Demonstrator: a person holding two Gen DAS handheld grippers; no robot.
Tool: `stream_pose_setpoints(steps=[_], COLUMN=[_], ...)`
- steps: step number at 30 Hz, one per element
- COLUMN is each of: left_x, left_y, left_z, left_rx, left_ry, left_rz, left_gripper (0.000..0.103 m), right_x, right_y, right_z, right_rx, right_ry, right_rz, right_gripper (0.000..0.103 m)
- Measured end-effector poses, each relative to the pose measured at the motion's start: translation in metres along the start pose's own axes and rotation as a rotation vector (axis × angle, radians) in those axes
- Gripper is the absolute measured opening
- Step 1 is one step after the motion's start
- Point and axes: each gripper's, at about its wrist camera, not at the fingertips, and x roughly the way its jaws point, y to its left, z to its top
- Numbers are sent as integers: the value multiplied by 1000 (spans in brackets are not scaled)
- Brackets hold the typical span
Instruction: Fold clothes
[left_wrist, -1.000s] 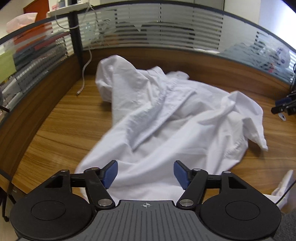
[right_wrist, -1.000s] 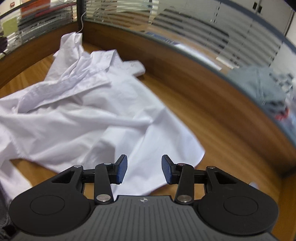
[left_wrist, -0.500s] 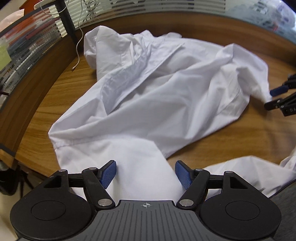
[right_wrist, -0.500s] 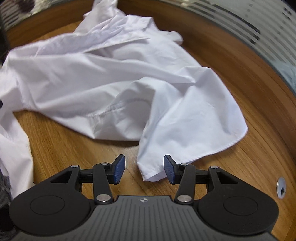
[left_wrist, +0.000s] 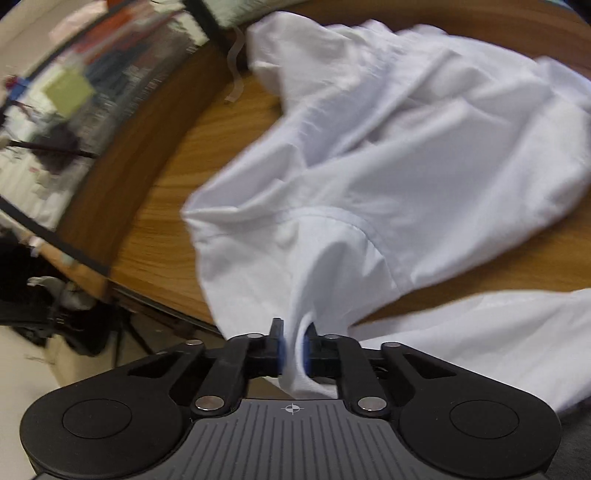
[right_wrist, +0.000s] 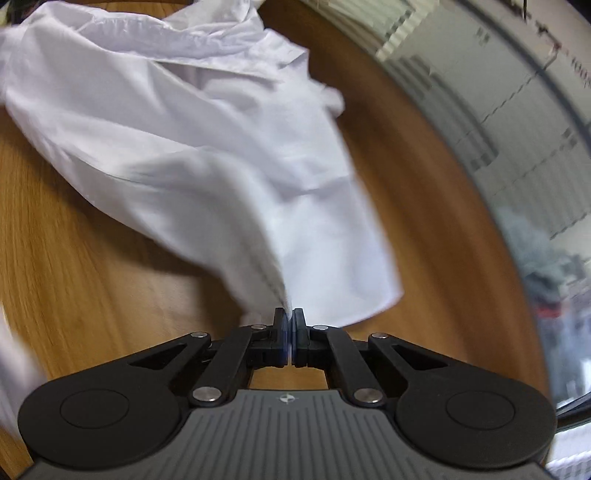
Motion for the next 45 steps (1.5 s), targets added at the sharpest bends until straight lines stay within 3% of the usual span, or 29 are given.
stream_pose_setpoints(steps=[6,14,18,21,23,25,33,40,45], left_x=[-8,11,5,-13,-24,-29,-5,44,77], left_y=[27,10,22,44,57,60,55,25,6], left_z=[8,-33,-44,-42,-35,-22,48,86,101], left_rx=[-22,15,-40,-140,-196,-212,-100,44,82], left_ry=[-13,52,13,-63,-105,-131,-218,-221,-189], left_rz=[-40,-75,-120,-178,-192,-194,-257,-336,-392], left_gripper=[12,20,31,40,44,44,47,48,50], right_x=[-38,-41,-36,-41,-50,-59,-49,-30,-25], right_y=[-15,14,18,0,-16,-31,-63,-24,16], right_z=[-17,-63,-73,-70,-63,-52,10,73,115], right_rx=[-66,42,117,188,249,307,528,668,725], right_ry=[-26,97,145,121,76,34,-64,-78,-86], right_rz=[37,226,309,366,403,423,385,351,337], right_gripper=[2,2,4,13,24,26,28,33,35])
